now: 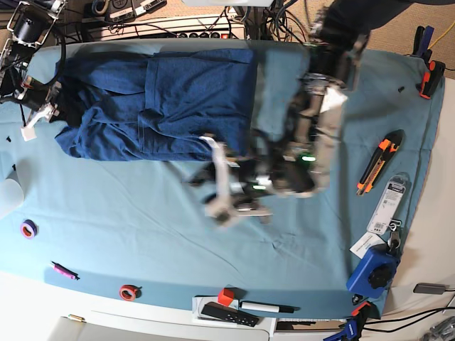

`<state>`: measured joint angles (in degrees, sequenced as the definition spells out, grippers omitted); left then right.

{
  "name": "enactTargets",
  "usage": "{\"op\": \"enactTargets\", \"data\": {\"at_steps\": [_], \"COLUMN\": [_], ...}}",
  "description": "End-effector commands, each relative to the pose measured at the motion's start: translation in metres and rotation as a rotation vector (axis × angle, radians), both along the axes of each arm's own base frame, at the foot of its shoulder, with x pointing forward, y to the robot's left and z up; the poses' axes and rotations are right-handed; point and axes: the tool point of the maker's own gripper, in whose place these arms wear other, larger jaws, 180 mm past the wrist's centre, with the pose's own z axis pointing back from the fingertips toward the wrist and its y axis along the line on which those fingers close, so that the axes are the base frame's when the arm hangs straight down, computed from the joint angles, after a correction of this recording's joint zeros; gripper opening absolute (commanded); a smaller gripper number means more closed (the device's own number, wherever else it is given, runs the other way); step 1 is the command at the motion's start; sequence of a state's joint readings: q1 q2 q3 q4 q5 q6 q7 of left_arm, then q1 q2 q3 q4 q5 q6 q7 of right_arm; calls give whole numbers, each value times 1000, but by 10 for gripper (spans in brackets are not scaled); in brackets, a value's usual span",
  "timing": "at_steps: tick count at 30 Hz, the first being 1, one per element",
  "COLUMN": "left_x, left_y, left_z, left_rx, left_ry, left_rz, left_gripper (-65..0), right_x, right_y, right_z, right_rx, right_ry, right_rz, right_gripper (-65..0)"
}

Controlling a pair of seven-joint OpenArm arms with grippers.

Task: Layout the t-shirt on the table in an organized manner, then fold the t-shirt properly
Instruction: 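Grasp the shirt end with the right gripper and fold it over the stack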

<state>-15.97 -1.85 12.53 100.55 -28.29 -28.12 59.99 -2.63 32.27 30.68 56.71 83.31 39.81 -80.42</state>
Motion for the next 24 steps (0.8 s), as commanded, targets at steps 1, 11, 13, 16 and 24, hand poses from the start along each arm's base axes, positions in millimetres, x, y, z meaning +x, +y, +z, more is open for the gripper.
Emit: {"op": "enactTargets", "data": {"at_steps": [1,11,13,16,24], "left_x": [5,-12,-16,-18,-19], "left_y": [9,107,118,132,139], "left_z": [10,-33,-36,-39,-40], "left_rx": [-44,-110,-129,-144,-150], "left_ry": [-15,123,133,145,144], "left_rz": [21,184,205,243,261], "left_gripper": [-371,-371,-371,-382,-393], "right_x": [13,36,37,33,22], "right_y": [-7,84,108,139,210], "right_z": [22,58,65,75,80], "right_rx": [-27,5,33,66,186], "right_ry": [-67,-299,-346,-401,-440], "right_rz": [7,137,153,170,243], "right_gripper": [-650,-650,-650,-650,-650]}}
